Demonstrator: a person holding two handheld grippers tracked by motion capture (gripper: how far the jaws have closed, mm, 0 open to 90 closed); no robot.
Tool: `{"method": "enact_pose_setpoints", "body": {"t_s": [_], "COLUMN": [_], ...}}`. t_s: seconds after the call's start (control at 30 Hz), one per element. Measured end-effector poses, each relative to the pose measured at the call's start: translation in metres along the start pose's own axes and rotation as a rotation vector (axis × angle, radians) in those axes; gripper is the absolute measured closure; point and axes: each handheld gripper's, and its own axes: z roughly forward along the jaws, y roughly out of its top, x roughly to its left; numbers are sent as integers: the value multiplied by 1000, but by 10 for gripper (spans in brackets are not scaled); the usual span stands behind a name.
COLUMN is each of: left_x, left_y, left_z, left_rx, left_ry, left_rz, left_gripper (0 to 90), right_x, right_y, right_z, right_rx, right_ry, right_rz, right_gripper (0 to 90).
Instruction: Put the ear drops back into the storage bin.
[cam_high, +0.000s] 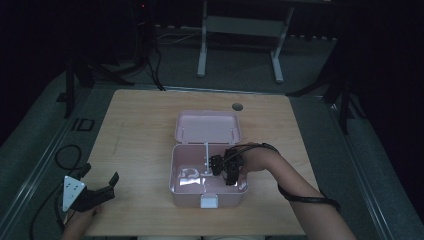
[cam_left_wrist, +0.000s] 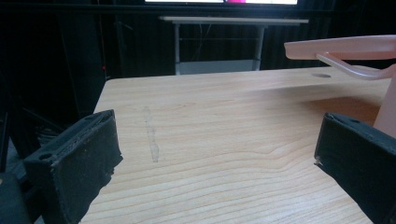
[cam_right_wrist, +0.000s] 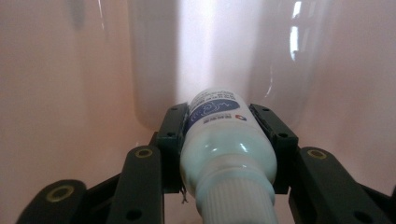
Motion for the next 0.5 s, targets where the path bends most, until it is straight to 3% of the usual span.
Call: {"method": "enact_pose_setpoints", "body": {"t_s": [0.5], "left_x": [0], "left_y": [0], "left_z": [0], "left_rx": [1], "left_ry": [2], "left_rz": [3], "left_gripper": [4], "right_x": [0], "right_y": [6], "right_z": [23], "right_rx": [45], "right_ry": [18], "right_rz": [6], "right_gripper": [594]}}
